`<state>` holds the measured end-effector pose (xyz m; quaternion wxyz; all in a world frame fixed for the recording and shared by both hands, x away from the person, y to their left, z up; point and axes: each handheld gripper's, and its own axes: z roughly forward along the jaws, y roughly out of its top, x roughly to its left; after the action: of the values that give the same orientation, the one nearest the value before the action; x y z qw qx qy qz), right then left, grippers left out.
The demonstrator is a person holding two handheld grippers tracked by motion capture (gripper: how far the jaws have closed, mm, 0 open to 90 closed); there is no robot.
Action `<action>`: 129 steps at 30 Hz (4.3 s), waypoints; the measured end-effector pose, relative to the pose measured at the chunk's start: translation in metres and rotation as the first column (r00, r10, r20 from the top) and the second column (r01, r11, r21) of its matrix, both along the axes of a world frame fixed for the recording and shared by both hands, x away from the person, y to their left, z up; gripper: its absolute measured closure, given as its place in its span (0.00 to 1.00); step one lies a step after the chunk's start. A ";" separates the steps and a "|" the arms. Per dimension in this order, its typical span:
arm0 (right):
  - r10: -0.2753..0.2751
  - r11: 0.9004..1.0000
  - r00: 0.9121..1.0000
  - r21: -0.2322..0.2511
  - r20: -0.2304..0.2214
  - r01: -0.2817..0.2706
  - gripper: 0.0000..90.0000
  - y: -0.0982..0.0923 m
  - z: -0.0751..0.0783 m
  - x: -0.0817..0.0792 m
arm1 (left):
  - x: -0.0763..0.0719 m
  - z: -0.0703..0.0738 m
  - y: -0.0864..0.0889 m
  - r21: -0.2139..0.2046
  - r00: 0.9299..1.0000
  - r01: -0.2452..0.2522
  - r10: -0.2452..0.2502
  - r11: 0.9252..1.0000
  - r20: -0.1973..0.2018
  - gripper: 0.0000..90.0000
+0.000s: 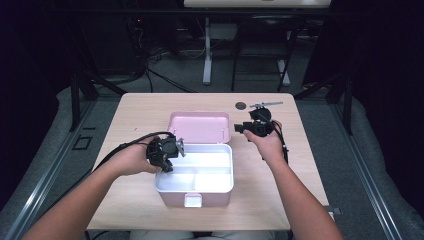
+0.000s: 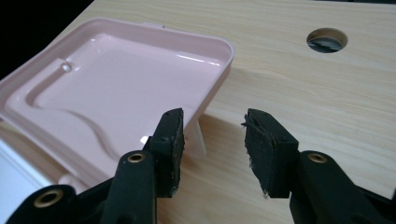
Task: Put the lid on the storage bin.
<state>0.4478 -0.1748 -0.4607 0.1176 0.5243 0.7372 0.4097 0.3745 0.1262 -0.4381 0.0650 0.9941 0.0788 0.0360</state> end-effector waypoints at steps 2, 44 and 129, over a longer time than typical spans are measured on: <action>-0.006 1.000 1.000 -0.005 -0.007 0.006 0.63 0.005 0.000 0.008 | -0.001 -0.001 -0.001 0.009 1.000 -0.003 0.003 1.000 0.005 0.93; -0.103 0.994 0.973 0.007 -0.207 0.106 0.81 0.040 -0.033 0.068 | -0.002 -0.002 -0.008 0.052 1.000 0.016 -0.017 0.999 0.013 0.93; -0.011 0.999 0.891 -0.040 0.453 0.032 0.97 0.037 0.052 -0.105 | -0.008 -0.002 0.002 -0.014 0.998 -0.002 0.002 1.000 0.061 0.92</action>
<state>0.3429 -0.1380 -0.4092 0.3026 0.4198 0.6929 0.5021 0.3662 0.1278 -0.4400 0.0741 0.9920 0.0781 0.0658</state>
